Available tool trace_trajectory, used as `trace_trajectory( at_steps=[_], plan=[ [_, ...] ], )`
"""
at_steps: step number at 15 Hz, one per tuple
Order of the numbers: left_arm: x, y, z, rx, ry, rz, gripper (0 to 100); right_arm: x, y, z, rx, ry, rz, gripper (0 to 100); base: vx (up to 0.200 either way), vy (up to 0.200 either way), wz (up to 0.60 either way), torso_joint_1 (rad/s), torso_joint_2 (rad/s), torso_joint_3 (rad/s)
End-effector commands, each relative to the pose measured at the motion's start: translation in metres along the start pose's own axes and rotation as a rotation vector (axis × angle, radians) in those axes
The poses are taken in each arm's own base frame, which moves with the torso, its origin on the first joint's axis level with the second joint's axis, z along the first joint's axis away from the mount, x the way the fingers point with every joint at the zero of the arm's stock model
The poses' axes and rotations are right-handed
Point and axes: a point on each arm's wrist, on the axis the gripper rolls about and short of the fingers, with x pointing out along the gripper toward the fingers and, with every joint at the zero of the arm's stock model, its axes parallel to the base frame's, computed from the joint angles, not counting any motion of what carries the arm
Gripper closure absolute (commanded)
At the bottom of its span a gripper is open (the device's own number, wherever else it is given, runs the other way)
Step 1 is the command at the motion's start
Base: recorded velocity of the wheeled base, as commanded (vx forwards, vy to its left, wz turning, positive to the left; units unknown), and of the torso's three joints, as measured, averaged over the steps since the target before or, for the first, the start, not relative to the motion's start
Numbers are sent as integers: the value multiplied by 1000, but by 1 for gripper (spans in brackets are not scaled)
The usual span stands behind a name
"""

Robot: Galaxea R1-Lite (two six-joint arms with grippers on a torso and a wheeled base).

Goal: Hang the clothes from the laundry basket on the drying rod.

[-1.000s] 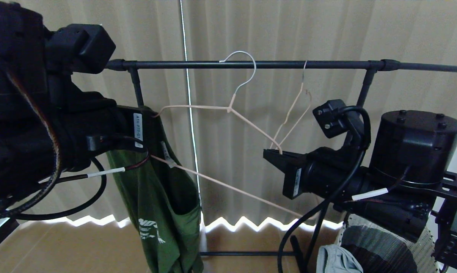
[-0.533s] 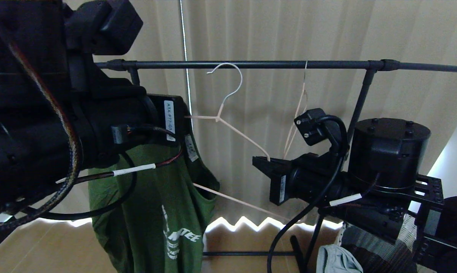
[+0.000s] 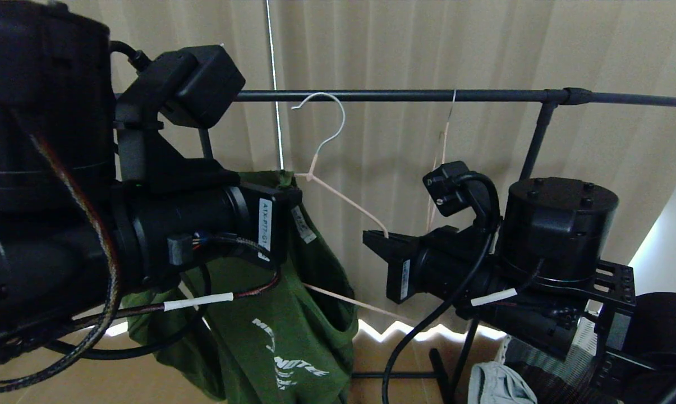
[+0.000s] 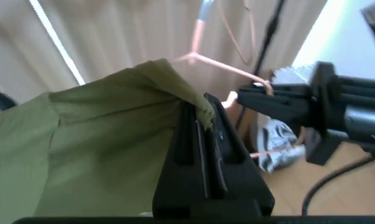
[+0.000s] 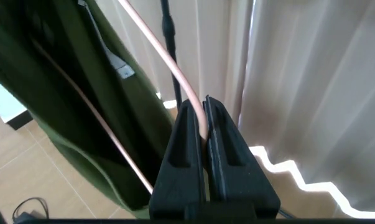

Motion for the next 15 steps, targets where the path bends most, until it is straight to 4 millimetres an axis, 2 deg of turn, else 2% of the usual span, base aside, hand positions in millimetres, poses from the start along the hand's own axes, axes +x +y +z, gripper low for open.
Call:
trace_trajectory(
  at_steps=[1,10,11,15],
  plan=[
    [-6,1,0,-2,-7,-30,100,-3,4,0,-1,-2,14,100,0,0,0,0,0,0],
    [-5,2,-13,40,32,-34,100,-16,4,8,1,-31,21,100,0,0,0,0,0,0],
    [-6,2,-12,39,30,-34,0,-16,4,8,1,-31,21,100,0,0,0,0,0,0],
    [-11,4,-16,59,30,-39,0,-24,3,12,4,-46,21,100,0,0,0,0,0,0]
  ],
)
